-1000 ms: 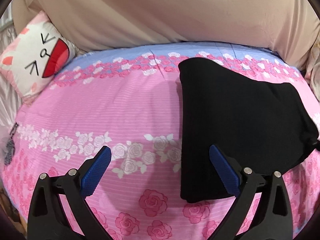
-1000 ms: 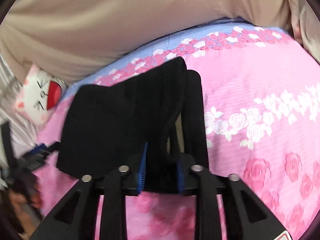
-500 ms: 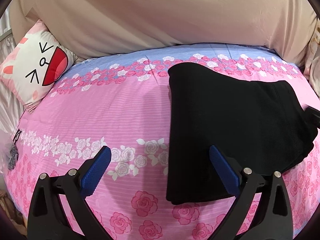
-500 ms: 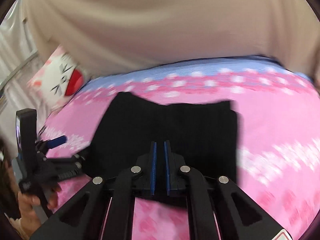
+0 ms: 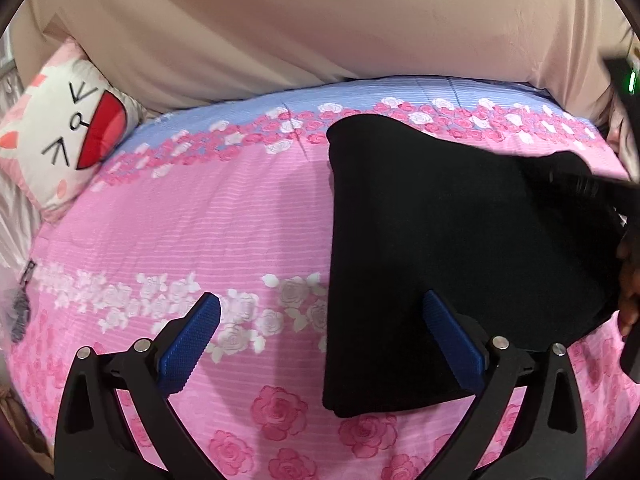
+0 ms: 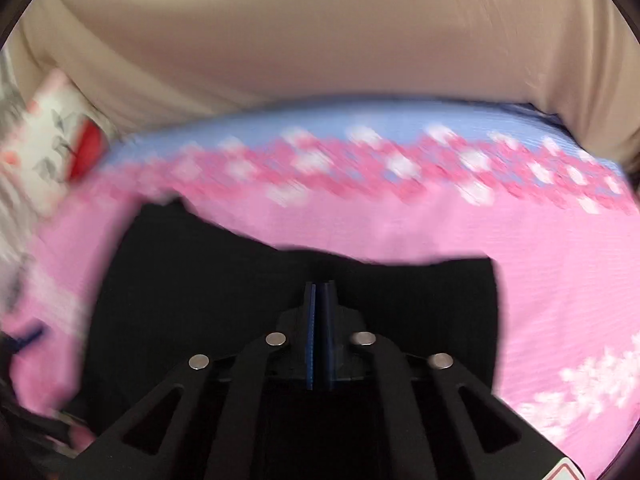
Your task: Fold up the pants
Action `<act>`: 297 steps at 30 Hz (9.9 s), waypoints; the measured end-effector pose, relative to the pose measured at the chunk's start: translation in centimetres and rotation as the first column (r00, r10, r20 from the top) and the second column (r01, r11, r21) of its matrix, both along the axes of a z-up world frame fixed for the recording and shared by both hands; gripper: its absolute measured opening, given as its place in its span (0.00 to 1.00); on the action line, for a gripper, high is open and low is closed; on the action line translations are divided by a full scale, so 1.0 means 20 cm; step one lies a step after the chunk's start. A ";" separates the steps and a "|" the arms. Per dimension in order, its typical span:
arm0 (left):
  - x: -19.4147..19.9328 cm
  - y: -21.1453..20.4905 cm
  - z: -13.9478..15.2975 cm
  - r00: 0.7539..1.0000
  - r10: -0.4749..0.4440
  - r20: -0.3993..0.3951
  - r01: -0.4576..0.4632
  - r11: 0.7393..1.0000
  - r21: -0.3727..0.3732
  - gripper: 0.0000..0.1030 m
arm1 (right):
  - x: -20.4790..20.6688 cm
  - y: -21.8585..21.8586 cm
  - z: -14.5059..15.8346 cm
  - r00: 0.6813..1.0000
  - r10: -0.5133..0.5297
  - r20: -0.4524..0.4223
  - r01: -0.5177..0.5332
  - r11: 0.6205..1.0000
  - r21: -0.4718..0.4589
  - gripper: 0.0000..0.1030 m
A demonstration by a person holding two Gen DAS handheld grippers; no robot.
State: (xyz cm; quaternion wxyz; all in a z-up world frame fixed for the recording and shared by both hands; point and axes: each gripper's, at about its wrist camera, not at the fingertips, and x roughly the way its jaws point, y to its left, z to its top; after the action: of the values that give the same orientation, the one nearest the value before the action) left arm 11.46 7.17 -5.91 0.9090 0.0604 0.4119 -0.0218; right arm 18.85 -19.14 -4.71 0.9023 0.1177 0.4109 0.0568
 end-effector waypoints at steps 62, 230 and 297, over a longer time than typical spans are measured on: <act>-0.29 0.24 0.18 0.991 0.106 0.084 -0.103 0.994 -0.031 0.92 | -0.11 0.59 -0.04 0.976 0.214 -0.037 -0.214 0.977 -0.001 0.09; -0.36 -0.27 -0.01 0.994 -0.033 -0.101 0.032 0.999 -0.017 0.95 | -1.08 -0.21 -0.05 0.990 -0.139 0.024 0.134 0.982 0.133 0.71; -0.32 -0.19 0.62 0.963 -0.220 0.157 0.262 0.903 -0.340 0.29 | -1.04 -0.17 0.55 0.939 -0.022 0.344 -0.068 0.967 0.246 0.31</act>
State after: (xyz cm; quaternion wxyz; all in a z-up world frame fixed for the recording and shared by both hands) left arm 5.06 3.32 6.44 0.9171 -0.0541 0.3374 -0.2052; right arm -2.03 -22.56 6.23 0.9368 0.2155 0.2378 0.1392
